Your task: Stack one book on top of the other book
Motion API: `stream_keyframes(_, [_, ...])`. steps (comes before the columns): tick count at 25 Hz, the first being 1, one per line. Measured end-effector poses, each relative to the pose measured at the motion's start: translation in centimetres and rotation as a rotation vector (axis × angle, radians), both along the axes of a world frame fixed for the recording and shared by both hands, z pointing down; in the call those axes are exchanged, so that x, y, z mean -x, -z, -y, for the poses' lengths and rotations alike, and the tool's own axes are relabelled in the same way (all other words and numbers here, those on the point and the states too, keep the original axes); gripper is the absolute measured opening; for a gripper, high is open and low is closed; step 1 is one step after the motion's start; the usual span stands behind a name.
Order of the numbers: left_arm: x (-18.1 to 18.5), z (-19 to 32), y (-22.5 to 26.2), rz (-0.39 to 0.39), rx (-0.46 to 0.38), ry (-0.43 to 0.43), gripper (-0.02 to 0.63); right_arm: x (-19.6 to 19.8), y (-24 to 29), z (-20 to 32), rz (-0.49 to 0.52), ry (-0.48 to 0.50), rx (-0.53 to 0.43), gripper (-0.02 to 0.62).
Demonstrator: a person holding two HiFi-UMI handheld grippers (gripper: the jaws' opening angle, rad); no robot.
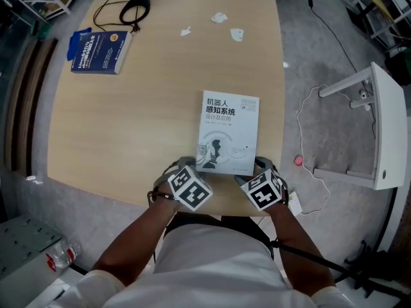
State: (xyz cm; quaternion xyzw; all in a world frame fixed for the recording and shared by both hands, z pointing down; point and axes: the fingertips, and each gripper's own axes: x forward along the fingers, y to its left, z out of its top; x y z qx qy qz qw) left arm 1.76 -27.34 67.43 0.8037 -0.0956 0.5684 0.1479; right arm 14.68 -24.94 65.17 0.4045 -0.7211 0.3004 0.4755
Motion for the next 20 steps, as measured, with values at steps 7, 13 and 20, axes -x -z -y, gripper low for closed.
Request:
stream_keyframes(7, [-0.04,0.06,-0.08,0.002,-0.001,0.003,0.199,0.04,-0.05,0.06,0.002,-0.002,0.001,0.341])
stream_keyframes(13, [-0.12,0.14,-0.14,-0.002,-0.001,0.003,0.199,-0.02,-0.12,0.12,0.004,0.001,-0.001,0.341])
stream_keyframes(20, [0.32,0.14,-0.03,-0.024,-0.014,0.013,0.201,-0.03,0.04,-0.18,0.037,0.013,-0.005,0.341])
